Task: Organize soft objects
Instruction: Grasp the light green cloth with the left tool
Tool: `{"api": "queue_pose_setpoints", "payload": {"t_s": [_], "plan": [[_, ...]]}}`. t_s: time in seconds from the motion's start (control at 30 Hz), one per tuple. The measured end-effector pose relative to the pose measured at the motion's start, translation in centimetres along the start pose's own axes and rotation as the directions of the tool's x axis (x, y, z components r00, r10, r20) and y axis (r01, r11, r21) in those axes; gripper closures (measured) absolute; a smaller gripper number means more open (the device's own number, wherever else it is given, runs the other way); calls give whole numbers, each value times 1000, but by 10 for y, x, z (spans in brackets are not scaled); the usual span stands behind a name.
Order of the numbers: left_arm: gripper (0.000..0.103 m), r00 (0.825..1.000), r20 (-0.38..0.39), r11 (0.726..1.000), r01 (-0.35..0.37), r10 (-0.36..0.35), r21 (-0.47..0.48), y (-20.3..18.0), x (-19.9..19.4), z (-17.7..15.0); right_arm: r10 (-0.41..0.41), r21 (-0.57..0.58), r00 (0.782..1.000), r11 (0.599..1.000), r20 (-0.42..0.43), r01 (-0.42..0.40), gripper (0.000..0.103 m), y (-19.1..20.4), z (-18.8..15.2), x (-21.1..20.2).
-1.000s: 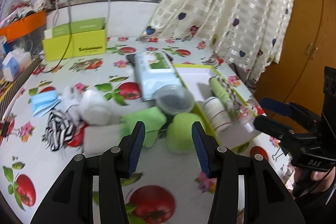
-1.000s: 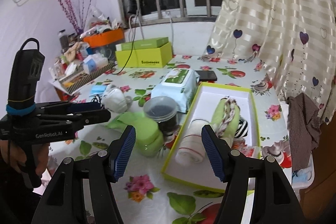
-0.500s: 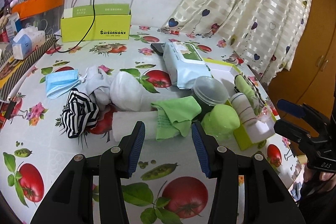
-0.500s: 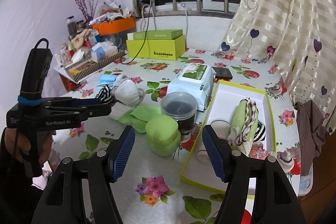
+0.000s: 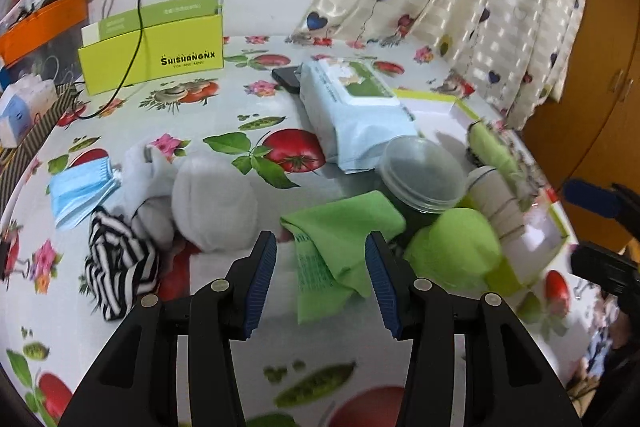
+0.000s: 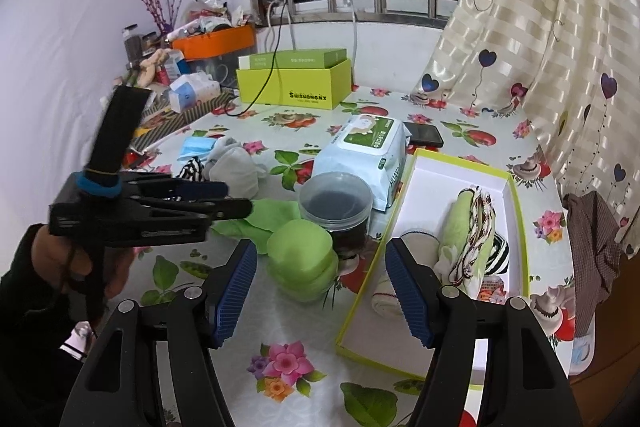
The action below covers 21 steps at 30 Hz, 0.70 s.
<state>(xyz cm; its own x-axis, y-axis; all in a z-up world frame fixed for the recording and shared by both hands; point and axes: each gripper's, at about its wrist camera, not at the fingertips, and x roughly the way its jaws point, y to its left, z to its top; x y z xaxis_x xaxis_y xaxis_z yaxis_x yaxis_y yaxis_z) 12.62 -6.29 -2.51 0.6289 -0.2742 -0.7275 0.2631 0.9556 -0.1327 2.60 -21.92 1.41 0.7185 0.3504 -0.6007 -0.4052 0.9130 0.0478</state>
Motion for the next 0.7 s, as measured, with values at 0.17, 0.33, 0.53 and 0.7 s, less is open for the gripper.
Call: {"api": "queue_pose_setpoints", "payload": {"t_s": [0.17,0.33,0.53,0.7], "plan": [[55,998,-60,1000,3,-2,18,-1,26,4,1,0,1000,1000,-6,-1,36,-4,1,5],[55,997,-77,999,16,-13,33,-5,37,6,1,2,1000,1000,-7,-1,36,-4,2,6],[82,998,-61,999,20,-18,39,-5,37,5,1,13,1000,1000,-6,-1,36,-7,1,9],[96,999,-32,998,33,-31,50,-7,26,0,1,20,1000,1000,-2,-1,36,-8,1,11]]}}
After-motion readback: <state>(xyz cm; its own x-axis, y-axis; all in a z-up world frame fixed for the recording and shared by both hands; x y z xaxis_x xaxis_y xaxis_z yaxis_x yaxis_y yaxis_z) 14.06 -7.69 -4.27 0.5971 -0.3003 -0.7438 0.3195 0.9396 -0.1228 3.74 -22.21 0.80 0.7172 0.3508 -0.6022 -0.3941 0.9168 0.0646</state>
